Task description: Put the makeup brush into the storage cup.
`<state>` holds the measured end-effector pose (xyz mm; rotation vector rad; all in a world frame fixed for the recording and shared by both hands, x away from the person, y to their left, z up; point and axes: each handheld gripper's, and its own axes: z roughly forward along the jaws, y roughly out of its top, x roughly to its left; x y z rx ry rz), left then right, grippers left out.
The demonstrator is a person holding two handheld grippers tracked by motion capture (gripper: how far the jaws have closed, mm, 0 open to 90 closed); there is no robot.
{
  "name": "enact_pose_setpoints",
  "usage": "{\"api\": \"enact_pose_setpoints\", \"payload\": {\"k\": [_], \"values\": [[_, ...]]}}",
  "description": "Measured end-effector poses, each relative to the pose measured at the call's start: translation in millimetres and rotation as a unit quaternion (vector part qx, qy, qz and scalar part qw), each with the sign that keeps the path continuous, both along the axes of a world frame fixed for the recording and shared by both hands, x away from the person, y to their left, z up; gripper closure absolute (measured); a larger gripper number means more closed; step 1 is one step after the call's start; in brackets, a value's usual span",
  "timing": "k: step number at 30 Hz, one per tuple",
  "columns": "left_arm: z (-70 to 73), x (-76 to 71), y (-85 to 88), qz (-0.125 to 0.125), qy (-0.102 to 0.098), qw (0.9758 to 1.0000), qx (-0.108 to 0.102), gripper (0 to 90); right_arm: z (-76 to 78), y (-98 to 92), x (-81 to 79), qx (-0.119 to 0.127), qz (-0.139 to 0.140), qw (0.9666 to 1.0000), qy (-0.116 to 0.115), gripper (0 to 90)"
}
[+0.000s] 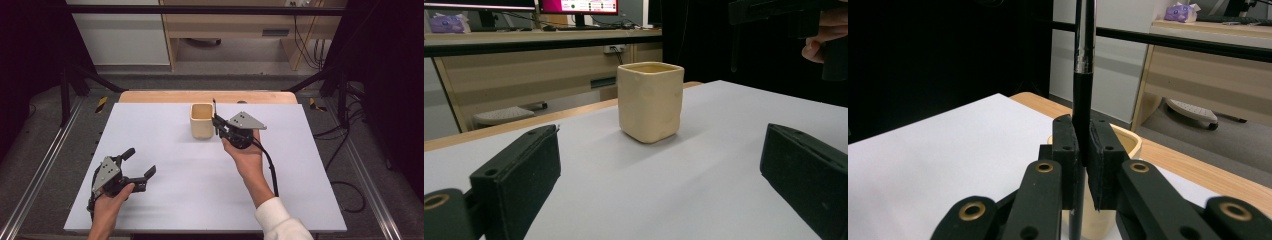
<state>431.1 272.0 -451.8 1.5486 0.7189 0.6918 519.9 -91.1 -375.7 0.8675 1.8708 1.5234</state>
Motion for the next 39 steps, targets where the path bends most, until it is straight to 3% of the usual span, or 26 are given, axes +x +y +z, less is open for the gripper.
{"api": "enact_pose_setpoints", "payload": {"k": [11, 15, 27, 39], "values": [[0.2, -0.6, 1.2, 0.000, 0.000, 1.0000, -0.001, 2.5, -1.8, 7.2, 6.1, 0.014, -0.001, 0.9999, 0.002, 83.4], [0.1, -0.1, 1.9, 0.000, 0.001, 1.0000, -0.001, 2.5, 0.8, 7.4, 10.1, 0.040, -0.013, 0.9991, 0.002, 83.4], [1.0, -0.7, 3.6, 0.003, -0.001, 1.0000, -0.004, 2.4, 17.6, 16.5, 18.3, 0.036, -0.012, 0.9992, -0.016, 83.5], [0.9, -0.6, 4.7, 0.004, -0.003, 1.0000, -0.008, 2.4, 18.2, 25.3, 24.5, 0.023, -0.008, 0.9994, -0.023, 83.5]]}}
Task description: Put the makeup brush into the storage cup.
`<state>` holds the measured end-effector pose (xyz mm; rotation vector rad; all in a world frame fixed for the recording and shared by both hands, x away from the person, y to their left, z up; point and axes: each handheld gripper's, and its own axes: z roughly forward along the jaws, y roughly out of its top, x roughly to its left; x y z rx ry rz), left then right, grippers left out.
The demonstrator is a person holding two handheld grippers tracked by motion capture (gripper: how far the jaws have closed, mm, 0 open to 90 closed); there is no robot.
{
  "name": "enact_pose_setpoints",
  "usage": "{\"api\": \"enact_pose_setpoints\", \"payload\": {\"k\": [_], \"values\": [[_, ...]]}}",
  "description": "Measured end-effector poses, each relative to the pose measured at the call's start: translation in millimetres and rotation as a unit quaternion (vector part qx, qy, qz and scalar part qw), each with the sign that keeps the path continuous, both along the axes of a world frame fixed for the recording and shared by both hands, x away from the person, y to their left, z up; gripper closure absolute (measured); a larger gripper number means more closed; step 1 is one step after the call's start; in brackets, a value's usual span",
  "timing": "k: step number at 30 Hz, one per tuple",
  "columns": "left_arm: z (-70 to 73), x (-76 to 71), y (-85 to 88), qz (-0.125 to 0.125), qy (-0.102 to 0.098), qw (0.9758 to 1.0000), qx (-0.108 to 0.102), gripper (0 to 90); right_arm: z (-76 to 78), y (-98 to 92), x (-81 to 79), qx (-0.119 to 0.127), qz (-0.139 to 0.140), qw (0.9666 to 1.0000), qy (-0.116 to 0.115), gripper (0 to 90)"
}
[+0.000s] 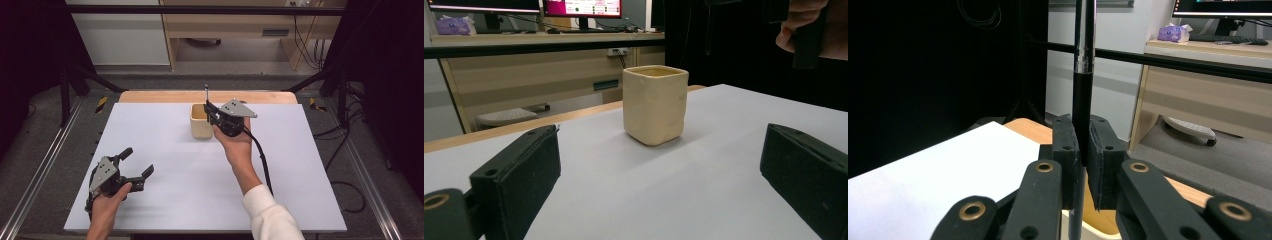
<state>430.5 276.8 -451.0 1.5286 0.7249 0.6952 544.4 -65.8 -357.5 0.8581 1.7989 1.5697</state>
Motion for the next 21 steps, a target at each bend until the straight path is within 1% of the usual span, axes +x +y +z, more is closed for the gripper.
{"api": "enact_pose_setpoints", "payload": {"k": [1, 7, 13, 16, 21], "values": [[0.0, 0.0, 0.0, -0.001, -0.001, 1.0000, 0.000, 2.4, 0.6, 1.4, 0.7, -0.005, 0.001, 1.0000, -0.001, 83.4], [0.2, 0.7, 1.0, 0.000, -0.003, 1.0000, -0.004, 2.4, 0.2, 4.8, 4.5, -0.006, 0.003, 1.0000, 0.000, 83.4], [0.6, 0.5, 1.2, -0.003, -0.004, 1.0000, -0.001, 2.4, -2.8, 8.2, 8.0, -0.007, 0.003, 1.0000, -0.004, 83.4], [0.7, 0.6, 0.0, -0.009, -0.006, 0.9999, -0.007, 2.3, -4.0, 8.3, 9.0, -0.009, -0.002, 0.9999, -0.007, 83.5], [1.0, 0.2, -1.0, -0.010, -0.006, 0.9999, -0.002, 2.2, -4.1, 8.7, 10.3, -0.003, -0.009, 0.9999, -0.009, 83.5]]}}
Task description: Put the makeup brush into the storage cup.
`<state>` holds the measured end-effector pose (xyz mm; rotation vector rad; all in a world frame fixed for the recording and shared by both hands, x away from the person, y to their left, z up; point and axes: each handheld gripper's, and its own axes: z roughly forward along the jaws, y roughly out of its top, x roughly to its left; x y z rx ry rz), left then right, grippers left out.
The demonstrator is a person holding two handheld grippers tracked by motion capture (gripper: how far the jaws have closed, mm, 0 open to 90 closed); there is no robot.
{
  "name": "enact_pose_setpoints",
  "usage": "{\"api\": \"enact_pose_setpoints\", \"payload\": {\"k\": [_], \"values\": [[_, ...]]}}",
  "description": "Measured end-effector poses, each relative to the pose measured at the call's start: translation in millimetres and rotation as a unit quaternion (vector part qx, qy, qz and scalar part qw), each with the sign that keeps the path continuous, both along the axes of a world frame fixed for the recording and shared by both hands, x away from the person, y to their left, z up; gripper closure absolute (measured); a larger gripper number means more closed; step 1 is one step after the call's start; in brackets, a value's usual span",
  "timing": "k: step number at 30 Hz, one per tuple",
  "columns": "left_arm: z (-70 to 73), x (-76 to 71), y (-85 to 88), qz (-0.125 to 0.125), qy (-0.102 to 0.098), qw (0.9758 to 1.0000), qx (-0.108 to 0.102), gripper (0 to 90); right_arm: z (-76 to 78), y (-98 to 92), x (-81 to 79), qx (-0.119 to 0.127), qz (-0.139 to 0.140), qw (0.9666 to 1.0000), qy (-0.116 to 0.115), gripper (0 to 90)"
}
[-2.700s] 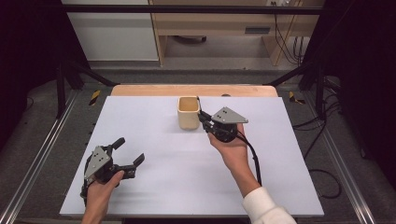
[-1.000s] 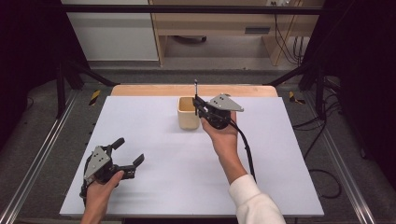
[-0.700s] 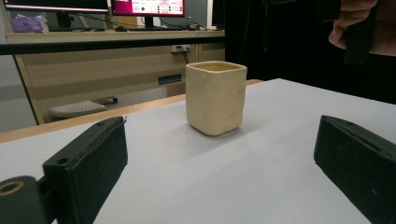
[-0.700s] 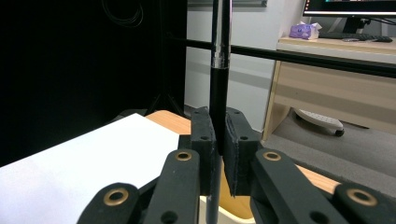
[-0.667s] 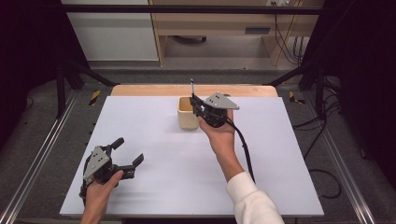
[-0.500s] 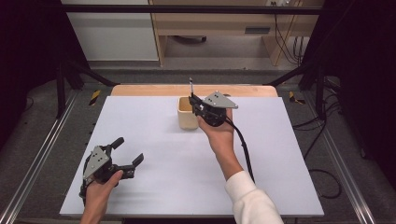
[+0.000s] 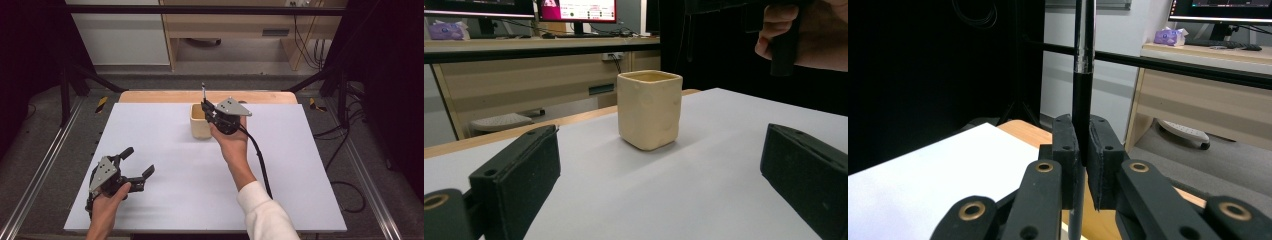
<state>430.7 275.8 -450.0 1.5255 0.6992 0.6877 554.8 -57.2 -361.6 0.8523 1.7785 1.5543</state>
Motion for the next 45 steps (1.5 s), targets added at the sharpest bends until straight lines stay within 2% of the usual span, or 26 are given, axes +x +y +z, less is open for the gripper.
{"api": "enact_pose_setpoints", "payload": {"k": [9, 14, 25, 33, 36, 40, 45], "values": [[-0.8, 0.8, -0.3, 0.000, 0.000, 1.0000, 0.000, 2.3, -2.6, 0.6, 5.0, -0.004, -0.005, 1.0000, 0.002, 83.5], [-0.2, -0.1, -0.8, -0.002, -0.001, 1.0000, 0.001, 2.2, -3.4, 0.4, 6.5, -0.004, -0.013, 0.9999, -0.006, 83.5], [-0.3, 1.1, 0.0, -0.005, -0.002, 1.0000, -0.006, 2.2, -2.5, 7.9, 11.6, -0.013, -0.011, 0.9997, -0.015, 83.5], [0.1, 2.0, -1.3, -0.009, -0.005, 0.9999, -0.001, 2.3, 0.5, 14.6, 16.8, -0.023, -0.003, 0.9995, -0.019, 83.5], [0.3, 2.5, -0.6, -0.001, -0.010, 0.9999, 0.004, 2.3, 0.0, 15.7, 18.7, -0.026, -0.003, 0.9995, -0.021, 83.5], [-0.2, 5.8, -0.1, -0.010, -0.014, 0.9999, -0.002, 2.2, 0.5, 16.6, 18.9, -0.023, -0.005, 0.9994, -0.024, 83.4], [-2.2, 10.3, 0.1, -0.003, -0.012, 0.9999, -0.003, 2.2, 2.6, 16.4, 20.7, -0.022, -0.006, 0.9994, -0.025, 83.5]]}}
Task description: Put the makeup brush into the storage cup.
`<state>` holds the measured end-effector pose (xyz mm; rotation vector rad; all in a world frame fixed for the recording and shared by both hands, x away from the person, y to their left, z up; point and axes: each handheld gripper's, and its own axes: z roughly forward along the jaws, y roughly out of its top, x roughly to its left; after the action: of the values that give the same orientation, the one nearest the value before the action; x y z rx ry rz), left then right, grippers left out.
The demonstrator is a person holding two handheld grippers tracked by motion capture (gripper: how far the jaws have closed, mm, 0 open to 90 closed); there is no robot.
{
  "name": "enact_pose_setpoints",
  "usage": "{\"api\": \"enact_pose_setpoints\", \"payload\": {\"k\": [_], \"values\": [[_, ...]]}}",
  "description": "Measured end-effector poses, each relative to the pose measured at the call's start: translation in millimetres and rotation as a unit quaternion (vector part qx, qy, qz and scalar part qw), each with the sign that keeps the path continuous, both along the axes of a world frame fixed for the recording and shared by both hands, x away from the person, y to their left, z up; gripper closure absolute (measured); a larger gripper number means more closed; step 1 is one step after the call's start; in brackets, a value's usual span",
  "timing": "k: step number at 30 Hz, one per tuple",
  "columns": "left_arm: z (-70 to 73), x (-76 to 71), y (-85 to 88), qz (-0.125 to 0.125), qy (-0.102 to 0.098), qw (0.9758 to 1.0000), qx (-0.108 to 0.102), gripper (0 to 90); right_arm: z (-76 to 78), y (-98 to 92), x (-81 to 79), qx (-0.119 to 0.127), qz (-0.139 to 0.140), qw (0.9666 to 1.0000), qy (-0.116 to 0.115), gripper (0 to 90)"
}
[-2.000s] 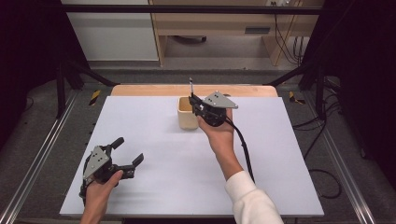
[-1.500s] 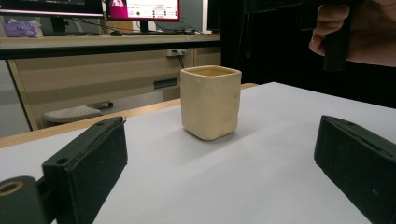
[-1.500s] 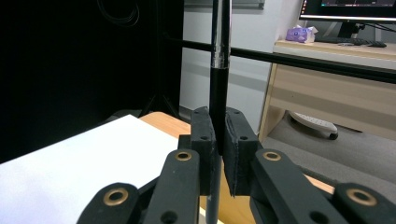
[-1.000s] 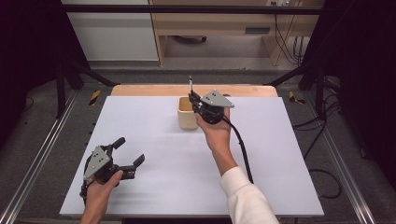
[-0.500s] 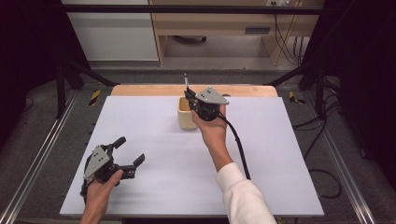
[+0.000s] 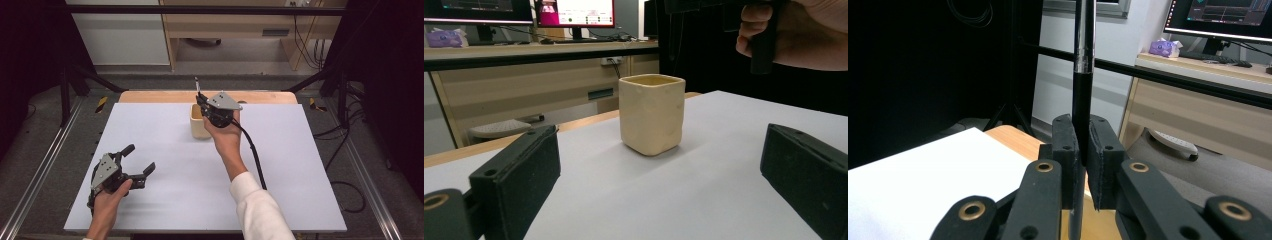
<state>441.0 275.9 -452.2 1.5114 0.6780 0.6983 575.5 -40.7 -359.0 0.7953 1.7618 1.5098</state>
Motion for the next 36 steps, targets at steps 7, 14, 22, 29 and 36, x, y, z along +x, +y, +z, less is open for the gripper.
{"api": "enact_pose_setpoints", "payload": {"k": [7, 14, 22, 29, 36], "values": [[1.1, -3.6, -0.6, -0.002, -0.001, 1.0000, 0.000, 2.2, -1.4, -1.1, 3.2, -0.002, -0.004, 1.0000, 0.004, 83.5], [1.3, -5.1, -1.8, -0.004, -0.002, 1.0000, 0.001, 2.2, -6.4, -0.8, 6.2, -0.012, -0.010, 0.9999, -0.002, 83.5], [1.1, -5.5, -1.8, -0.005, -0.002, 1.0000, 0.001, 2.2, -13.6, 4.3, 9.3, -0.032, -0.010, 0.9994, -0.007, 83.5], [0.8, -5.1, -2.6, -0.007, -0.002, 1.0000, 0.003, 2.2, -15.7, 1.1, 11.3, -0.044, -0.009, 0.9990, -0.008, 83.5], [1.1, -5.5, -2.8, -0.009, -0.002, 1.0000, 0.004, 2.2, -17.4, 0.3, 12.6, -0.052, -0.009, 0.9986, -0.008, 83.4]]}}
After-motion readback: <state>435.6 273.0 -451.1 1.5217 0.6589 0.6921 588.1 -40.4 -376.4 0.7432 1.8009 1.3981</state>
